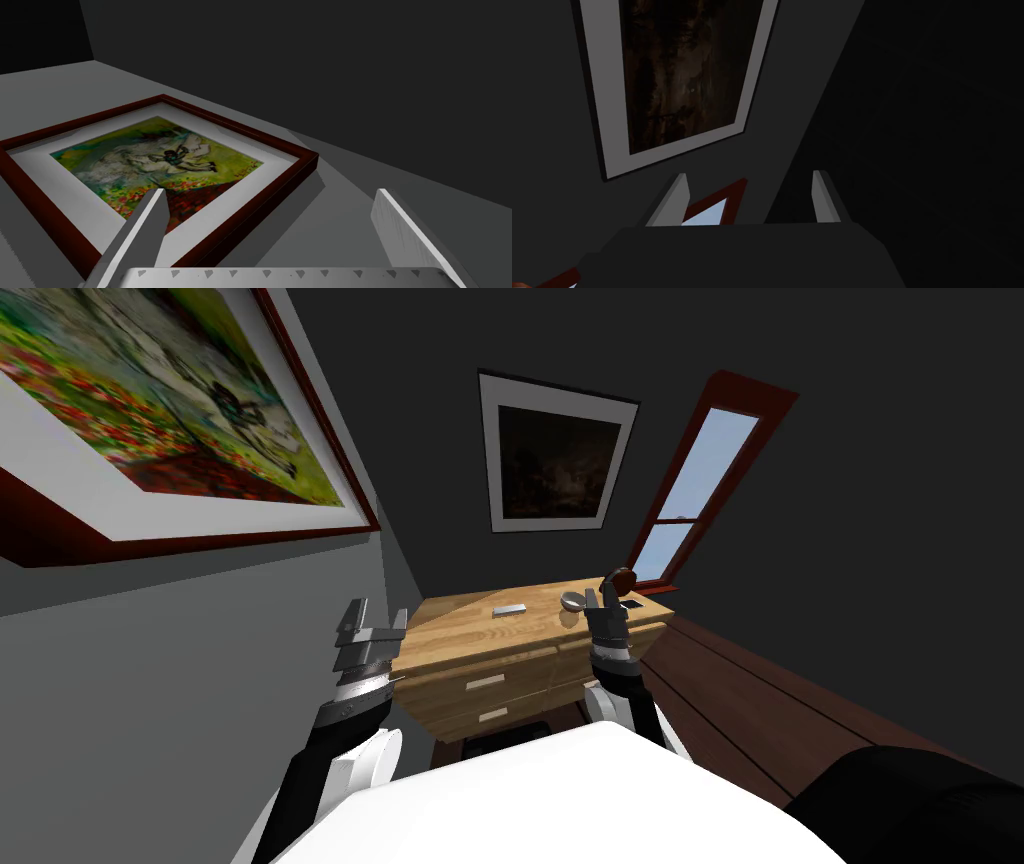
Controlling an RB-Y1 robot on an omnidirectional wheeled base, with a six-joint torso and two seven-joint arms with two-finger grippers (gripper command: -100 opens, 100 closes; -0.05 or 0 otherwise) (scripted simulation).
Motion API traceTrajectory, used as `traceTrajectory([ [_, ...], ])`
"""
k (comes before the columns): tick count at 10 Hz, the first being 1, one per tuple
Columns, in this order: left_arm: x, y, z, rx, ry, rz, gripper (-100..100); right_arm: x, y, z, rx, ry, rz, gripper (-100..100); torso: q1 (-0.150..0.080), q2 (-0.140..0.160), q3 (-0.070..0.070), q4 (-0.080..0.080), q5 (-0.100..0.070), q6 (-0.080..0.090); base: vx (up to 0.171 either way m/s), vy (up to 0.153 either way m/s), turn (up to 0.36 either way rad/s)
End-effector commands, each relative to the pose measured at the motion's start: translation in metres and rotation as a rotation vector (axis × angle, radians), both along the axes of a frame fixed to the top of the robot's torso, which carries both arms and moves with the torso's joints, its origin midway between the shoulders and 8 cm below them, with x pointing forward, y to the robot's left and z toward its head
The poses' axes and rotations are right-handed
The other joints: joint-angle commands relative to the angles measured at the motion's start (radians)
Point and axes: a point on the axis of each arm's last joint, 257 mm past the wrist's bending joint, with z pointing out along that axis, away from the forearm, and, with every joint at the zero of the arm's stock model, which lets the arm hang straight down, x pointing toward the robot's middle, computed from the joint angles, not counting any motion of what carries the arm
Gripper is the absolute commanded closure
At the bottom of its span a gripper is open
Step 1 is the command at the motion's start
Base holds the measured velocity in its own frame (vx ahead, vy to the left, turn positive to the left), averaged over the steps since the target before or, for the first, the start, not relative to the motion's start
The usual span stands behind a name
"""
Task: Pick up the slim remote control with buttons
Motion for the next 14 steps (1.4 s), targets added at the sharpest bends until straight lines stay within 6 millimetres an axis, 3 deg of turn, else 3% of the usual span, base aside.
traceTrajectory([
  [1,0.000,0.000,0.000,0.000,0.000,0.000,0,0.004,0.004,-0.004,-0.030,0.016,0.024,-100,0.000,0.000,0.000,0.000,0.000,0.000,-0.003,-0.007,0.113],
  [9,0.000,0.000,0.000,0.000,0.000,0.000,0,0.024,0.018,-0.034,-0.165,0.124,0.142,-100,-0.003,0.002,0.001,0.000,-0.001,0.000,-0.026,-0.032,0.167],
  [14,0.000,0.000,0.000,0.000,0.000,0.000,0,0.037,0.018,-0.067,-0.244,0.232,0.214,-100,-0.003,0.002,0.001,0.001,-0.001,0.000,-0.038,-0.031,0.232],
])
